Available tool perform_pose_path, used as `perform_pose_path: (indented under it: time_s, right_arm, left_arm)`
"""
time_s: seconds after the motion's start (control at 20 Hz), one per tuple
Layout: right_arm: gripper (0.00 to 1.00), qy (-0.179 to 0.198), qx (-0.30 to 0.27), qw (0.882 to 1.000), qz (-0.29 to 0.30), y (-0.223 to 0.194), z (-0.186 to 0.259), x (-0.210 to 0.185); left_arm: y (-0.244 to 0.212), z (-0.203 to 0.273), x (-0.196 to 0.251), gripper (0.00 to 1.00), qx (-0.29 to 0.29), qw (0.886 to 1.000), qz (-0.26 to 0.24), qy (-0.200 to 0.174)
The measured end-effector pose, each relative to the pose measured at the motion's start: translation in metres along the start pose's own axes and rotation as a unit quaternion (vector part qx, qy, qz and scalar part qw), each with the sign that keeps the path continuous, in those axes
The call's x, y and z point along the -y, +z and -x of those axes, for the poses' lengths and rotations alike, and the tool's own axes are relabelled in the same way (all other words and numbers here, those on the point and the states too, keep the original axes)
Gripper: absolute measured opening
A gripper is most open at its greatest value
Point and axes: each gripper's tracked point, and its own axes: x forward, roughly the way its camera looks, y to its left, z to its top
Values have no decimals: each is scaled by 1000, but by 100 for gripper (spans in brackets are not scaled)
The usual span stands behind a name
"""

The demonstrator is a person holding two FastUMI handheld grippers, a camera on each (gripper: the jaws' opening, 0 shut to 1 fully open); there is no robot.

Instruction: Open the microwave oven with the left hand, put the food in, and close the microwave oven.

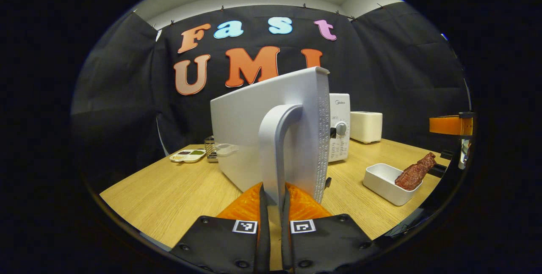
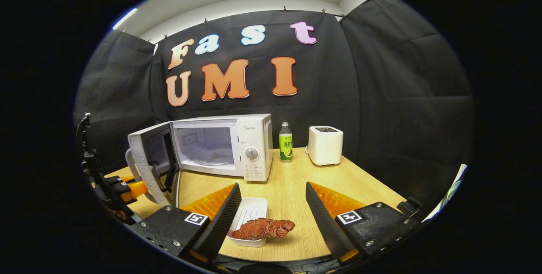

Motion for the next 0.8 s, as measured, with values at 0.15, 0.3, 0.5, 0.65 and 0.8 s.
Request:
perform_pose_path:
  time_s: [0.15, 0.3, 0.5, 0.65, 0.8]
  right_arm:
    - [95, -11, 2, 1000, 3, 2, 3, -3]
    - [95, -19, -1, 1000, 0, 2, 4, -7]
    - [95, -26, -2, 1000, 11, 4, 4, -15]
    - [95, -24, -8, 999, 21, 0, 3, -25]
    - [95, -24, -14, 999, 31, -4, 2, -30]
  left_arm:
    - [-2, 14, -34, 14, 2, 1000, 5, 21]
    - [-5, 23, -65, 13, 5, 999, 2, 38]
    - [-8, 29, -94, 13, 6, 999, 25, 36]
    - [-10, 34, -110, 14, 2, 1000, 22, 19]
    - [-13, 34, -131, 10, -3, 1000, 19, 10]
